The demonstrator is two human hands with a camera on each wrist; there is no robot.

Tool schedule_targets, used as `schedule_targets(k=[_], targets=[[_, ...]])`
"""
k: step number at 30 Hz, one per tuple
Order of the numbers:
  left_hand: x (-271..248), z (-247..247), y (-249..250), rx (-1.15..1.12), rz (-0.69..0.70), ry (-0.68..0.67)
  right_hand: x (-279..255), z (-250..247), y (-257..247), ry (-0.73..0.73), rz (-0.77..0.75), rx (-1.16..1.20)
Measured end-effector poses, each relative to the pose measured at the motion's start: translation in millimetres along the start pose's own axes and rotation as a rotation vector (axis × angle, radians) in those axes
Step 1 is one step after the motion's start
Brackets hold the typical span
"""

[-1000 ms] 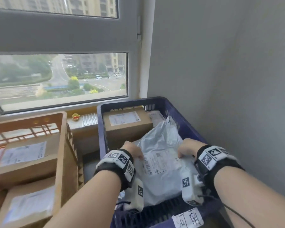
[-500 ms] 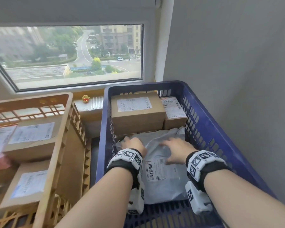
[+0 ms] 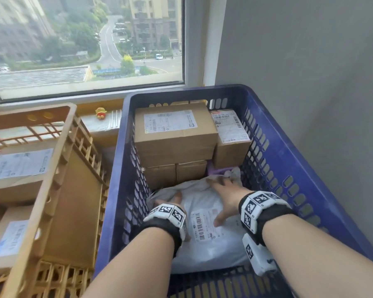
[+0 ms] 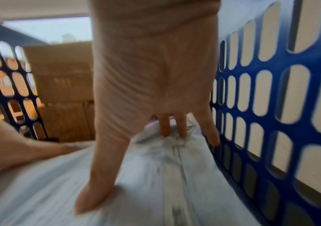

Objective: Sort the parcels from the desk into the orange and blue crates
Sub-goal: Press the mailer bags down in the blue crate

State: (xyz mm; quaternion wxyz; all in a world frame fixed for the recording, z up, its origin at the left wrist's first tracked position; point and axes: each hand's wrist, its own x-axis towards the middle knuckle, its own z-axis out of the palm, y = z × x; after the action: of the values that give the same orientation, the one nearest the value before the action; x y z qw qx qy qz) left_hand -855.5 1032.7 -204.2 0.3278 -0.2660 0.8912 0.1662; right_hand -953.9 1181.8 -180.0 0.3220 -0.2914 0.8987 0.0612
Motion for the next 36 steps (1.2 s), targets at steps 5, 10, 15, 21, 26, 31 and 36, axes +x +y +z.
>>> schedule_targets(k=[5, 10, 15, 21, 26, 31, 36], targets=[[-13, -21, 11, 0.329, 0.136, -0.090, -1, -5, 1, -0.296, 0.076, -0.012], [-29, -25, 26, 0.514, 0.165, -0.227, -13, -7, -2, -0.468, 0.167, -0.084], [-20, -26, 34, 0.515, 0.295, -0.046, -27, -10, -5, -0.162, 0.101, 0.015], [-4, -4, 28, 0.356, 0.308, -0.068, -36, -19, -18, -0.412, 0.029, -0.070], [0, 9, 12, 0.347, 0.233, -0.128, -34, -8, -18, -0.463, 0.003, -0.130], [-5, 6, 22, 0.357, 0.218, -0.137, -32, -8, -19, -0.435, 0.009, -0.128], [-5, -1, 22, 0.378, 0.288, -0.152, -31, -7, -22, -0.379, 0.016, -0.101]])
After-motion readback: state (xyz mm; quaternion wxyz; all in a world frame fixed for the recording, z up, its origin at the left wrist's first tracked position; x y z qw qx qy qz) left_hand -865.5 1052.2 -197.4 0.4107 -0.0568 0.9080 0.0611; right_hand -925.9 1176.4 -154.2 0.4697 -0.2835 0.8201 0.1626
